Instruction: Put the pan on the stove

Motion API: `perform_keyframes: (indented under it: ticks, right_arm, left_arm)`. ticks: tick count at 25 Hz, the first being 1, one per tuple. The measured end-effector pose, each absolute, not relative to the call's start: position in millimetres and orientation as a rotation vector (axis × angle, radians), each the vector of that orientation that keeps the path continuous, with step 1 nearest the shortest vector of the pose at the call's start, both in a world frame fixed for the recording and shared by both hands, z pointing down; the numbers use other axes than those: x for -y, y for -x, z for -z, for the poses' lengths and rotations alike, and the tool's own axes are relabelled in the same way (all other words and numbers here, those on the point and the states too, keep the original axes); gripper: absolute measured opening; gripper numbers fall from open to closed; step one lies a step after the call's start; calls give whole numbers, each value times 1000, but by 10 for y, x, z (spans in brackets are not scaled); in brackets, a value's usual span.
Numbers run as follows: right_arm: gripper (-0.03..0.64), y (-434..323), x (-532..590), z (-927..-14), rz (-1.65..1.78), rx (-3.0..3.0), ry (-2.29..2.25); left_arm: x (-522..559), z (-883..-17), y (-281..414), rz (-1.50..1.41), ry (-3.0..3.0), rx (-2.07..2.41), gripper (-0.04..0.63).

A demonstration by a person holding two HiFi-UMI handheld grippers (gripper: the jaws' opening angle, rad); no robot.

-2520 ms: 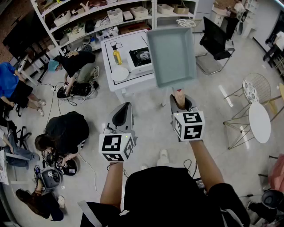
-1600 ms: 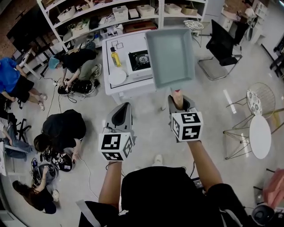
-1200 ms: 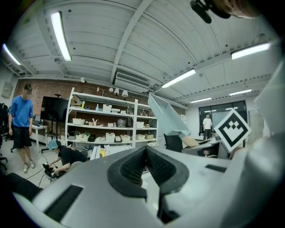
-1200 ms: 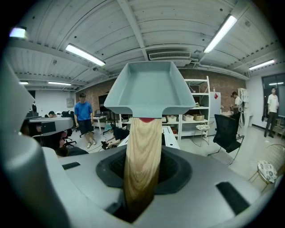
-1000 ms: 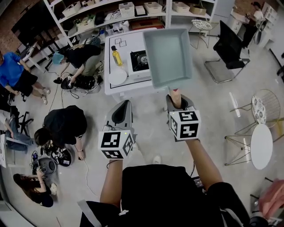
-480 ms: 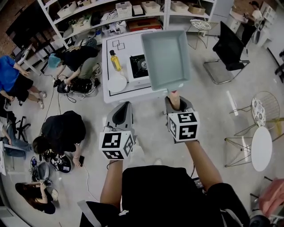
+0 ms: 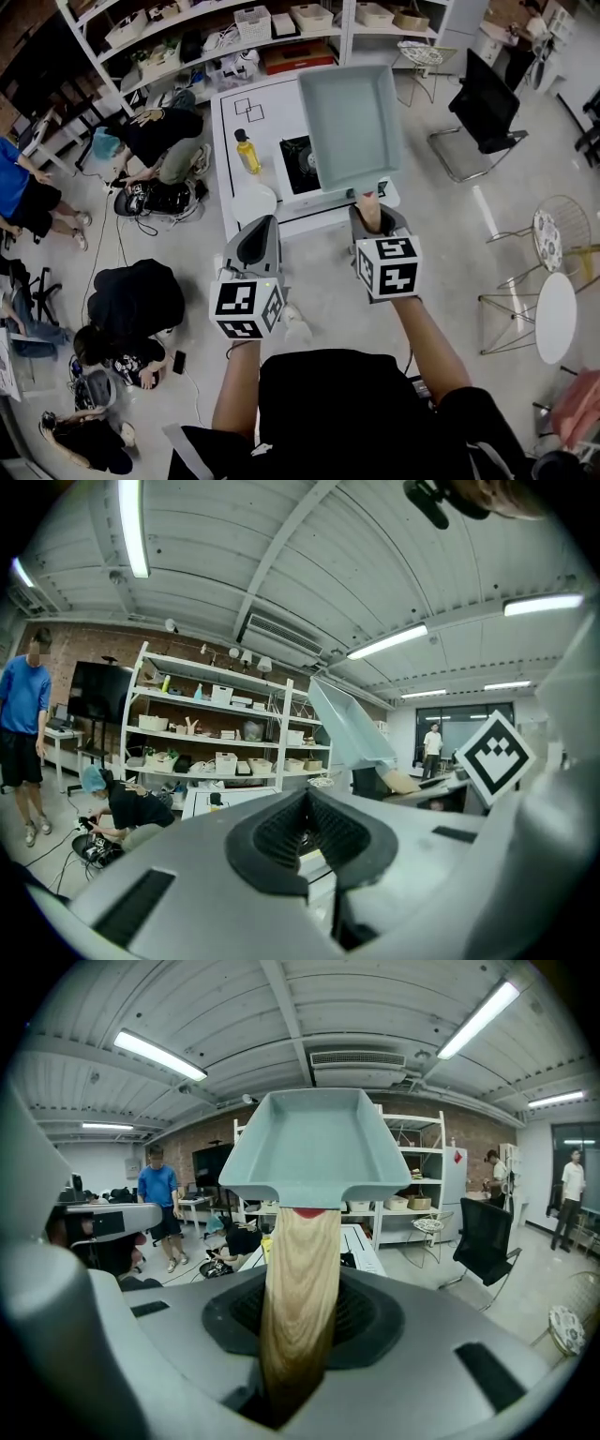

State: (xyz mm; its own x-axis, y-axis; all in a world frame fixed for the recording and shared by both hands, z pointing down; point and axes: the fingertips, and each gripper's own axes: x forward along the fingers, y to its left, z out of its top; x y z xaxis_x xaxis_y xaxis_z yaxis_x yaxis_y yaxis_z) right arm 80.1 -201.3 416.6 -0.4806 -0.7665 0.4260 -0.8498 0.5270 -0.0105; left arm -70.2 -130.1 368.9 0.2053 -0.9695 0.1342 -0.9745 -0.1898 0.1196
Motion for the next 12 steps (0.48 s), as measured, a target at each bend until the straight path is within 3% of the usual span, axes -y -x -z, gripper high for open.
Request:
perform_keyframes:
  ticks: [12]
  right_arm:
    - [101,-262,2660,-4251,-362,2288,-1409]
  left_arm:
    - [2061,-3761,1291,-78,-2350,1771,11]
